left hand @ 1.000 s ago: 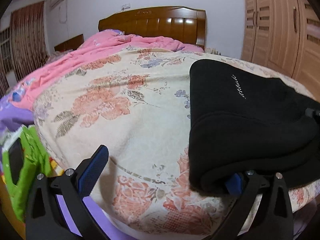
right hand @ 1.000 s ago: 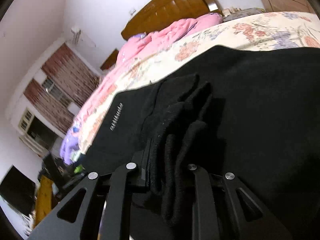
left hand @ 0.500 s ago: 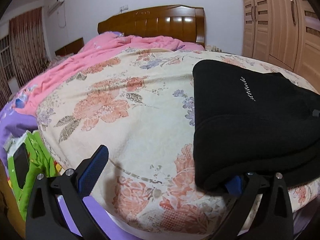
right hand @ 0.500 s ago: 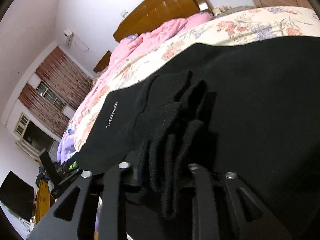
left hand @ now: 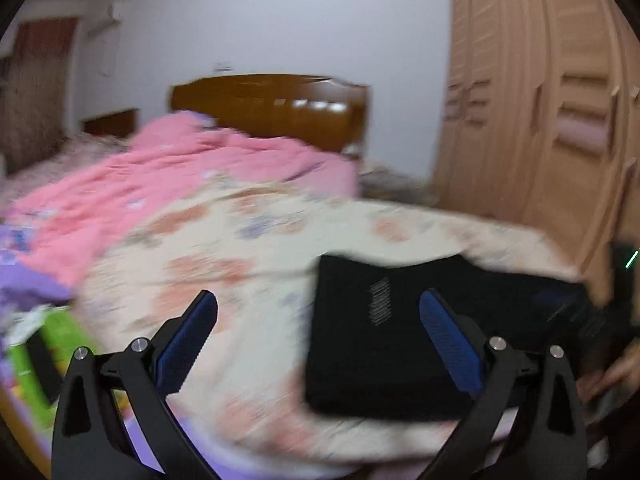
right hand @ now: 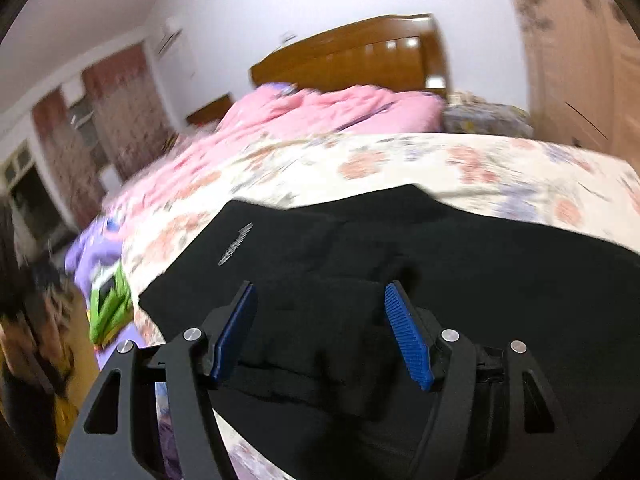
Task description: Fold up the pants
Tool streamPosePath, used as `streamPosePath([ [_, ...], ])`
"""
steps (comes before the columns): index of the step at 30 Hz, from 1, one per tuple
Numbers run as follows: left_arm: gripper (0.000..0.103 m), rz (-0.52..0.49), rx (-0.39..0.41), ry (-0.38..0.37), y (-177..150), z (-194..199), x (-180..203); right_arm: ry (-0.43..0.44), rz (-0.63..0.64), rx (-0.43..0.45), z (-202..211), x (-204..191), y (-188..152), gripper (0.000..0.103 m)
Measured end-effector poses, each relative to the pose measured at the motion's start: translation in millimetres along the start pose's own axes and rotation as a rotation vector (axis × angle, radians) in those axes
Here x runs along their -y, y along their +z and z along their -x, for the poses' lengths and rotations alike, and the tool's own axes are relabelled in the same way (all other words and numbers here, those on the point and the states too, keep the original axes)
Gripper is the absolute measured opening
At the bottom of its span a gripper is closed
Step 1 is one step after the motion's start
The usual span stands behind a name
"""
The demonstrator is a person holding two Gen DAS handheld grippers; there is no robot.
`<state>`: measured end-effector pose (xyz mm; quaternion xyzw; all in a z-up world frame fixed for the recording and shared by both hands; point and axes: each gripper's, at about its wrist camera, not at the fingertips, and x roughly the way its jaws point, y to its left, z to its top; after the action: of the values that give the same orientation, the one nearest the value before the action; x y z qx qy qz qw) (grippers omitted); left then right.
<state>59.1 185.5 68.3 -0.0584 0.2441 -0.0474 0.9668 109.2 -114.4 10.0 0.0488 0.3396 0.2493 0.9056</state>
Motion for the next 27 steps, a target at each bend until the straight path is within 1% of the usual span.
streamPosePath([
  [1, 0.101, 0.004, -0.028, -0.043, 5.6, -17.7, 9.1, 0.003, 0.028, -0.015, -7.8, -9.8, -0.4, 0.065],
  [2, 0.101, 0.007, -0.072, -0.097, 8.7, -41.0, 18.5, 0.000, 0.057, -0.038, -15.8, -17.2, -2.3, 0.065],
  [3, 0.101, 0.017, -0.110, -0.147, 9.2, -60.2, 24.6, -0.020, 0.093, -0.067, -24.3, -23.9, -5.6, 0.065],
  [5, 0.101, 0.054, -0.196, -0.243, 4.6, -100.8, 33.4, -0.051, 0.134, -0.100, -35.0, -31.9, -12.5, 0.065],
  [6, 0.101, 0.074, -0.256, -0.277, -1.4, -126.4, 35.1, -0.060, 0.147, -0.121, -39.5, -32.3, -18.4, 0.065],
  [7, 0.101, 0.090, -0.315, -0.267, -10.6, -151.0, 32.8, -0.071, 0.158, -0.141, -43.4, -30.6, -25.1, 0.065],
  [8, 0.101, 0.110, -0.356, -0.237, -19.0, -167.9, 26.9, -0.081, 0.169, -0.165, -49.0, -27.3, -32.0, 0.066],
  [9, 0.098, 0.156, -0.393, -0.216, -33.7, -187.1, 14.1, -0.066, 0.169, -0.167, -51.9, -24.2, -36.4, 0.066],
  [10, 0.099, 0.135, -0.295, -0.241, -38.2, -181.8, 9.3, -0.042, 0.165, -0.148, -51.1, -22.2, -39.7, 0.066],
  [12, 0.095, 0.071, -0.275, -0.230, -44.9, -176.0, 11.1, -0.012, 0.148, -0.138, -50.6, -15.9, -41.0, 0.066],
  [14, 0.093, 0.045, -0.289, -0.200, -44.4, -172.6, 17.0, -0.016, 0.152, -0.140, -50.8, -17.3, -41.0, 0.066],
  [16, 0.093, 0.026, -0.332, -0.149, -39.1, -171.8, 25.9, -0.017, 0.153, -0.139, -50.5, -17.0, -40.8, 0.066],
  [17, 0.093, 0.040, -0.359, -0.113, -34.0, -169.1, 29.0, -0.015, 0.151, -0.138, -49.7, -16.6, -39.2, 0.066],
  [18, 0.093, 0.070, -0.367, -0.101, -23.8, -163.6, 33.2, -0.009, 0.145, -0.139, -50.0, -15.6, -38.7, 0.066],
  [19, 0.094, 0.079, -0.342, -0.134, -13.3, -158.3, 38.3, -0.007, 0.142, -0.138, -50.2, -15.0, -38.3, 0.067],
  [20, 0.096, 0.065, -0.314, -0.158, -3.9, -153.7, 45.3, -0.004, 0.139, -0.138, -49.5, -15.0, -37.9, 0.067],
  [21, 0.100, 0.019, -0.283, -0.147, 11.2, -154.0, 57.1, -0.004, 0.139, -0.138, -49.5, -15.2, -37.8, 0.067],
  [22, 0.101, -0.006, -0.277, -0.130, 18.1, -160.1, 59.4, -0.004, 0.141, -0.137, -48.6, -16.1, -37.3, 0.067],
  [23, 0.101, -0.034, -0.288, -0.121, 27.7, -172.9, 65.9, -0.003, 0.141, -0.136, -48.5, -16.2, -37.3, 0.067],
  [24, 0.101, -0.038, -0.317, -0.129, 33.5, -189.1, 65.2, -0.001, 0.140, -0.135, -48.5, -16.0, -37.1, 0.068],
  [25, 0.101, -0.030, -0.363, -0.130, 35.1, -208.8, 62.9, 0.002, 0.138, -0.135, -48.4, -15.6, -36.7, 0.068],
  [26, 0.101, -0.025, -0.400, -0.109, 33.7, -225.6, 57.8, 0.006, 0.135, -0.135, -48.7, -14.9, -36.3, 0.068],
  [27, 0.101, -0.022, -0.447, -0.061, 27.8, -246.1, 49.5, 0.010, 0.132, -0.135, -48.7, -14.2, -36.1, 0.068],
])
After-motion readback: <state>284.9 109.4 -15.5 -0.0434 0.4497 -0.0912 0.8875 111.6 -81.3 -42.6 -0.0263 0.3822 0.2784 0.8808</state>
